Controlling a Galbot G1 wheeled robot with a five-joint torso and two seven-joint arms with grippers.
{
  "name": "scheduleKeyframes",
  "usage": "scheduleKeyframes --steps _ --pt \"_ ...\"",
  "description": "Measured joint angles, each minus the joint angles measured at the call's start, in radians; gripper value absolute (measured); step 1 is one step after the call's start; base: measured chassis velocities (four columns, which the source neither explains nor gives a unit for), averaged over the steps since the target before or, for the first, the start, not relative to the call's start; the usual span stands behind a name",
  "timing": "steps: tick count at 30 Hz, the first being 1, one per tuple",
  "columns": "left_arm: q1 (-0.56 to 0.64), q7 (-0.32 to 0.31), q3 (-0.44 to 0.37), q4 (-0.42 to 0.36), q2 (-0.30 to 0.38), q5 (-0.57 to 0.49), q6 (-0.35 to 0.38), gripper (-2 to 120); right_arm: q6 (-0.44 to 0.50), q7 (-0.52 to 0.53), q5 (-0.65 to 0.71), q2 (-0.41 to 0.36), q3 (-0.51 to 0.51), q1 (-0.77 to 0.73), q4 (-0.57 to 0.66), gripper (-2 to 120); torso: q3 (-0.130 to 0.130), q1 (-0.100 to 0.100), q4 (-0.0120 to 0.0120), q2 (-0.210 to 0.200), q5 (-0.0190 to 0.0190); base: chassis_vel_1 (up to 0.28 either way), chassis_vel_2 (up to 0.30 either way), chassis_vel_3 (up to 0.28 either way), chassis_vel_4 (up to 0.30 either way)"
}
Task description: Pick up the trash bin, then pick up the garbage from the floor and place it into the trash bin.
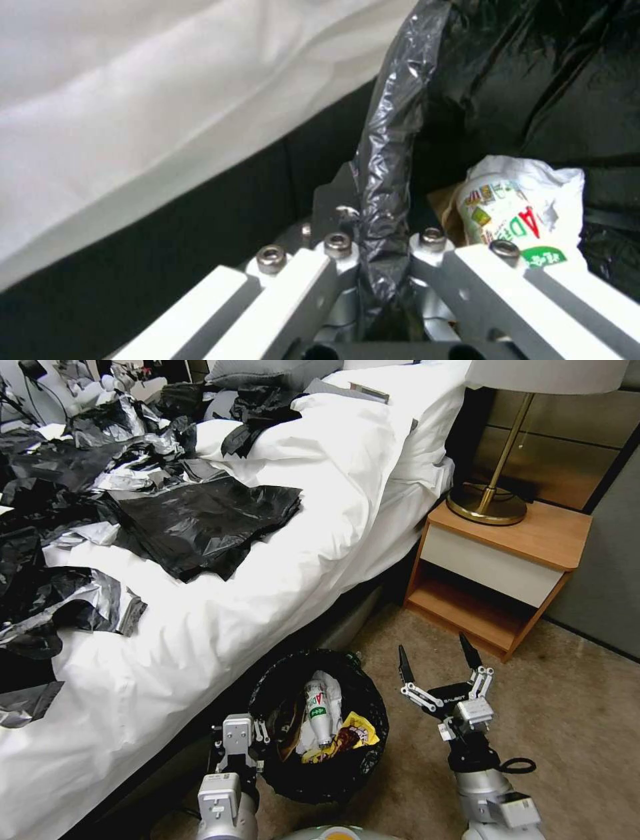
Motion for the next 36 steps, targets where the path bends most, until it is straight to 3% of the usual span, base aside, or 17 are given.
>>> scheduleKeyframes --steps 5,12,22,36 --pt "0.010 -0.006 -0.016 -0.013 0.013 -0.008 -0.002 0 -0.135 0.033 0.041 -0.023 -0.043 0.068 -0.056 100 0.000 0.000 -0.0002 0.000 0.0000 0.000 0.000 0.000 0.000" --pt "0.023 -0.011 -0.047 -0.023 0.009 -0.020 -0.002 0 -0.477 0.127 0.216 -0.039 -0.119 0.257 -0.214 100 0.000 0.000 0.0000 0.000 0.0000 0.000 0.000 0.000 0.000" --pt "0.030 -0.019 -0.056 -0.022 -0.002 -0.011 -0.011 0 -0.612 0.087 0.470 -0.023 -0.191 0.424 -0.433 100 0.000 0.000 -0.0001 0.000 0.0000 0.000 0.000 0.000 0.000" --pt "0.021 -0.022 -0.057 0.005 -0.021 -0.006 -0.014 0 -0.666 -0.012 0.647 0.043 -0.182 0.594 -0.733 100 0.000 0.000 0.0001 0.000 0.0002 0.000 0.000 0.000 0.000"
